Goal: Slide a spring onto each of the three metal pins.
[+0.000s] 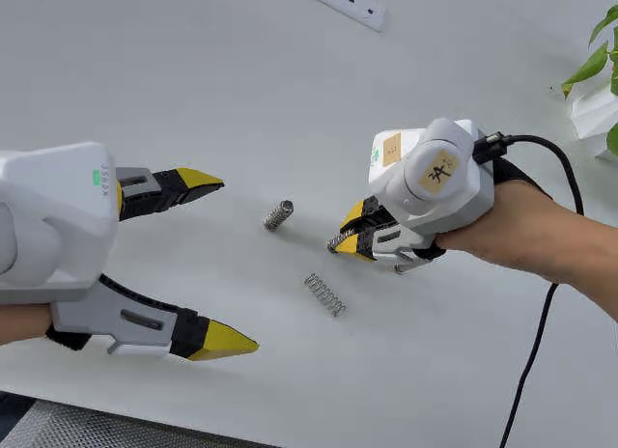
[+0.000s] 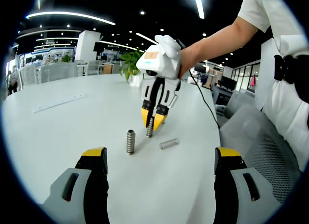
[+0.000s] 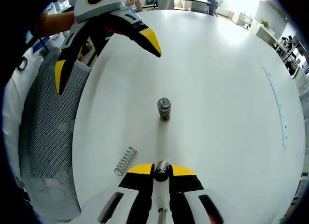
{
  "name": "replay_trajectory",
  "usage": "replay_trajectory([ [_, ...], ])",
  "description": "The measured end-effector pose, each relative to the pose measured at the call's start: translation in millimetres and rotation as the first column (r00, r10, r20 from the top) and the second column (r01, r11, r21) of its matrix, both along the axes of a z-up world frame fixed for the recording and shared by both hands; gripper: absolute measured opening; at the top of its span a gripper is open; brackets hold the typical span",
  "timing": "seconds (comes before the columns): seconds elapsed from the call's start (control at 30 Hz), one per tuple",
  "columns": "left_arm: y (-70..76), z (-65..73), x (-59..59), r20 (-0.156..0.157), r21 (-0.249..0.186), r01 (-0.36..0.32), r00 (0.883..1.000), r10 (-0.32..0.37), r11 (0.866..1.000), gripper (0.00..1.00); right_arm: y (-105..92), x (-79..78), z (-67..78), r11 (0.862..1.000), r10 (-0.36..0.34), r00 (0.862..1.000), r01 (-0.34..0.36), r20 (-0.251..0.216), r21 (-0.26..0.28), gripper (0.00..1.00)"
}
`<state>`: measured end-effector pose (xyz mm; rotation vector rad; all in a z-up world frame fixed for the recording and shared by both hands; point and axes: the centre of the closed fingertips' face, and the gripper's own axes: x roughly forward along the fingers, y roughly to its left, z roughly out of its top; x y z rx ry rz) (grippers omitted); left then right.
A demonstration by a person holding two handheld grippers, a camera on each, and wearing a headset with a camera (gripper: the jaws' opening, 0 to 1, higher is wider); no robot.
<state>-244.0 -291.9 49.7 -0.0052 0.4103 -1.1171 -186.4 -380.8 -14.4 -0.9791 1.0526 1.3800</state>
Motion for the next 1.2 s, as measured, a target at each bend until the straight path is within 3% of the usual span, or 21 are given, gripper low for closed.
replay_trajectory([
  [0.43,0.1,4.0,-0.4,0.004,0.007,0.001,1.0,-0.001,1.0,0.91,0.4,0.2,5.1,1.0,-0.018,1.0,0.018,0.001,0.021,0.14],
  [0.93,0.3,10.8,-3.8,0.016,0.04,0.004,1.0,-0.004,0.999,0.91,-2.0,3.3,28.1,0.992,-0.078,0.997,0.075,0.029,0.099,0.25],
  [1.2,3.5,15.7,-8.5,0.027,0.069,-0.006,1.0,0.004,0.998,0.91,-3.0,-0.8,48.5,0.979,-0.115,0.992,0.105,0.048,0.174,0.33],
])
